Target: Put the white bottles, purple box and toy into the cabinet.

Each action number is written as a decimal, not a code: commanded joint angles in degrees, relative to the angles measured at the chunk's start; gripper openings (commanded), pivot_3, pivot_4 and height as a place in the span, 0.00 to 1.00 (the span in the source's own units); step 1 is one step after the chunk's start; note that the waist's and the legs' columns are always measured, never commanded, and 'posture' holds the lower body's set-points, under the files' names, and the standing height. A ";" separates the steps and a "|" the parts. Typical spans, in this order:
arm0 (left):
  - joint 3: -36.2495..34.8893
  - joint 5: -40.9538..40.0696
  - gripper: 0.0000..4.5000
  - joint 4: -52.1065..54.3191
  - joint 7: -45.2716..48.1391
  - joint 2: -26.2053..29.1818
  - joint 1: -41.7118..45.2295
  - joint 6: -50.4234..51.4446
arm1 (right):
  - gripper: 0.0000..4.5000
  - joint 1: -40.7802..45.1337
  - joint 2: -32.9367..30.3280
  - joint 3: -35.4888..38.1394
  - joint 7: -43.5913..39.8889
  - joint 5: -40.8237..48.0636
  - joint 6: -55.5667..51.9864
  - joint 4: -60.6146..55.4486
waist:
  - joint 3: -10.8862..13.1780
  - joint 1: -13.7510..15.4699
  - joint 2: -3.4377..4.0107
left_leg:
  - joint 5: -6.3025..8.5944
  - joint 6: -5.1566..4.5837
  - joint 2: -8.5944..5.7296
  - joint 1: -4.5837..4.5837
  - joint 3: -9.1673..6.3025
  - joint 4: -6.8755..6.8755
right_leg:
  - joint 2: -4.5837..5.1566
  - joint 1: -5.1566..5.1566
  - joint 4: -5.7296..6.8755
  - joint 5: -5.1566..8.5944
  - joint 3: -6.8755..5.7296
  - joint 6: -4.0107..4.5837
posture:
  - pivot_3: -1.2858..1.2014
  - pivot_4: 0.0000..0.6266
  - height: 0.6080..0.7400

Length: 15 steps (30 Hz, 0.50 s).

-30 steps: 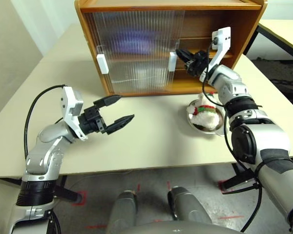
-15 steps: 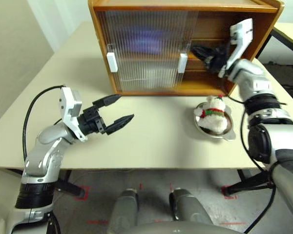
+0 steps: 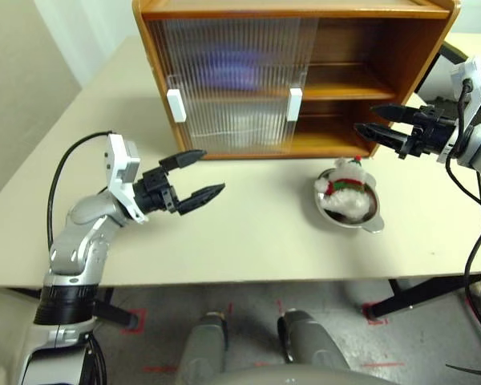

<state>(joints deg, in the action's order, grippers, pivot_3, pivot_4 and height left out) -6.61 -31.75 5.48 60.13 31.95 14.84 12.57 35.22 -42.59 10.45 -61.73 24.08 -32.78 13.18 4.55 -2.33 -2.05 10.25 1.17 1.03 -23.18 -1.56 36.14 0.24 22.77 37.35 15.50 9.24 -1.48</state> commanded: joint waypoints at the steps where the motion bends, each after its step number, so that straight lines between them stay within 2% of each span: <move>1: -0.22 0.03 1.00 -0.22 0.10 0.11 -1.07 -0.30 | 0.99 -4.58 -4.71 -2.42 -5.22 4.26 -8.51 -8.56 | -0.01 0.23 -0.02 | 0.00 0.00 -0.01 -0.02 0.00 0.02 | 0.01 0.00 0.00 0.00 0.00 0.00 | 0.56 0.00 1.00; 9: 0.64 -0.14 1.00 -0.02 1.87 0.66 -1.69 0.25 | 0.99 -6.73 -14.75 -8.38 -12.03 3.74 -13.16 -12.62 | -0.14 0.18 -0.23 | 0.11 0.18 -0.05 0.05 0.32 0.10 | 0.31 0.02 -0.02 -0.01 -0.05 -0.03 | 0.56 0.00 1.00; 15: 0.86 -0.13 1.00 0.81 2.66 0.81 -2.30 0.58 | 0.99 -5.78 -11.39 -7.61 -2.99 2.25 -15.97 -11.06 | -0.23 0.12 -0.39 | 0.16 0.26 -0.08 0.06 0.51 0.12 | 0.47 0.05 -0.02 -0.02 -0.04 -0.05 | 0.56 0.00 1.00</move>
<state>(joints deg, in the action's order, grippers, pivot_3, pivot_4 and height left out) -6.57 -31.78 5.71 62.32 32.39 13.02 12.76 29.00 -54.73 3.00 -67.63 27.39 -47.57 1.46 4.32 -2.21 -2.44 10.41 1.43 0.94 -23.13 -1.05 36.27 0.72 22.83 37.34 15.48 9.20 -1.54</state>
